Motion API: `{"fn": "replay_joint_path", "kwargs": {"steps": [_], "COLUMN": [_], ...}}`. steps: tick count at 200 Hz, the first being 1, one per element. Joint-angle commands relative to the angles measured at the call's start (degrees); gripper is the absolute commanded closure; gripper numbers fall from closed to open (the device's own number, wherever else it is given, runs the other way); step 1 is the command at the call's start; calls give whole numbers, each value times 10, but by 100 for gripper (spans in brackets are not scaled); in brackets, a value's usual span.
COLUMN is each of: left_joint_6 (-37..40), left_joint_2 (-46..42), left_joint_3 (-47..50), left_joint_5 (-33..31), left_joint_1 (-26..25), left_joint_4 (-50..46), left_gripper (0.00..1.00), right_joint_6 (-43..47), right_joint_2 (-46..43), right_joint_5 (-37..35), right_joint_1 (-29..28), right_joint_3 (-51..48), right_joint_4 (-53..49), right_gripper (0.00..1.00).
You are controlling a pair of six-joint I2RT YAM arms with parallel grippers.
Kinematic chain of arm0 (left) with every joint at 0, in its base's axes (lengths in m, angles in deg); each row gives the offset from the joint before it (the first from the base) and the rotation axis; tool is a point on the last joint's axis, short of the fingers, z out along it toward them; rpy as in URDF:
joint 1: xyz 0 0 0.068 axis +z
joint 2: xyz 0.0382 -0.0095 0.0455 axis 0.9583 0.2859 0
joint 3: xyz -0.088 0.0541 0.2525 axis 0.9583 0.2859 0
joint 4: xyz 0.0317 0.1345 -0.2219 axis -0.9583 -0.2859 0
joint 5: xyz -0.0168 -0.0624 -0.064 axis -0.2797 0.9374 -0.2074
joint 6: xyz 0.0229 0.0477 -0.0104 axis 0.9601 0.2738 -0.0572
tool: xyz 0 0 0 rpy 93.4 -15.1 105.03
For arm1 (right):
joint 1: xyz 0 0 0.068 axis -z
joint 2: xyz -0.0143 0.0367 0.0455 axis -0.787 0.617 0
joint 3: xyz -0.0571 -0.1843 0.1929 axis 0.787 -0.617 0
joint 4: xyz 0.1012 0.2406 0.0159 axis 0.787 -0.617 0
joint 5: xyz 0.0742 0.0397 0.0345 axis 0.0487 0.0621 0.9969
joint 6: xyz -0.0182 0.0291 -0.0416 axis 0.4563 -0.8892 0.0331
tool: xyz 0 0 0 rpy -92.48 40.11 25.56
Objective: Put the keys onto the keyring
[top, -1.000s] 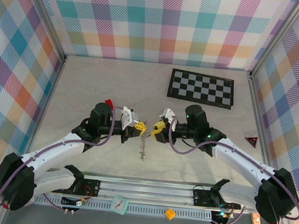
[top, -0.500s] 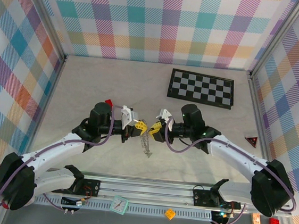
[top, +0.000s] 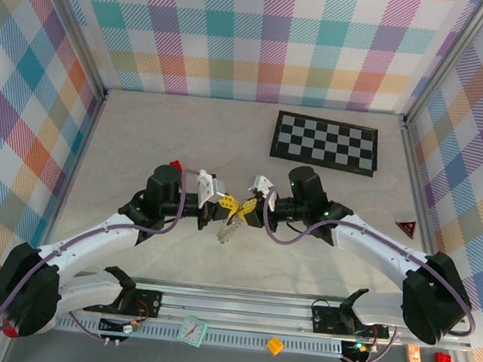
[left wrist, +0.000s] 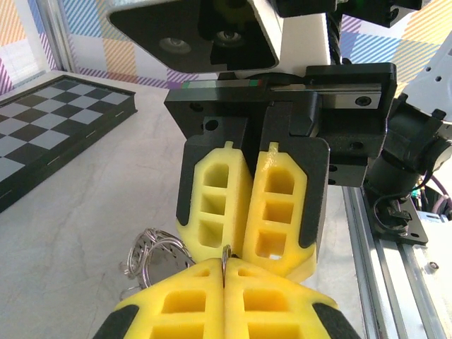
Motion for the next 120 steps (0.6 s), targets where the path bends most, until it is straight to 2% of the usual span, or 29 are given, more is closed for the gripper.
{"fn": "replay_joint_path", "kwargs": {"steps": [1,33,75,120], "left_joint_6": [-1,3,1,0], "left_joint_2": [1,0,2,1], "left_joint_3": [1,0,-3,-11], "left_joint_5": [17,18,22,34], "left_joint_1": [-5,-5,-5,-5], "left_joint_4": [37,33,34,24], "left_gripper": [100,100,100,100], "right_joint_6": [15,3,-33,-14], "right_joint_2": [-30,-58,-71,-59], "right_joint_5": [-13,-50,-39,-45], "right_joint_1": [-6,-6,-6,-6], "right_joint_3": [4,-23,-48,-54], "right_joint_4": [-10,-25,-13,11], "right_gripper": [83,76,64,57]}}
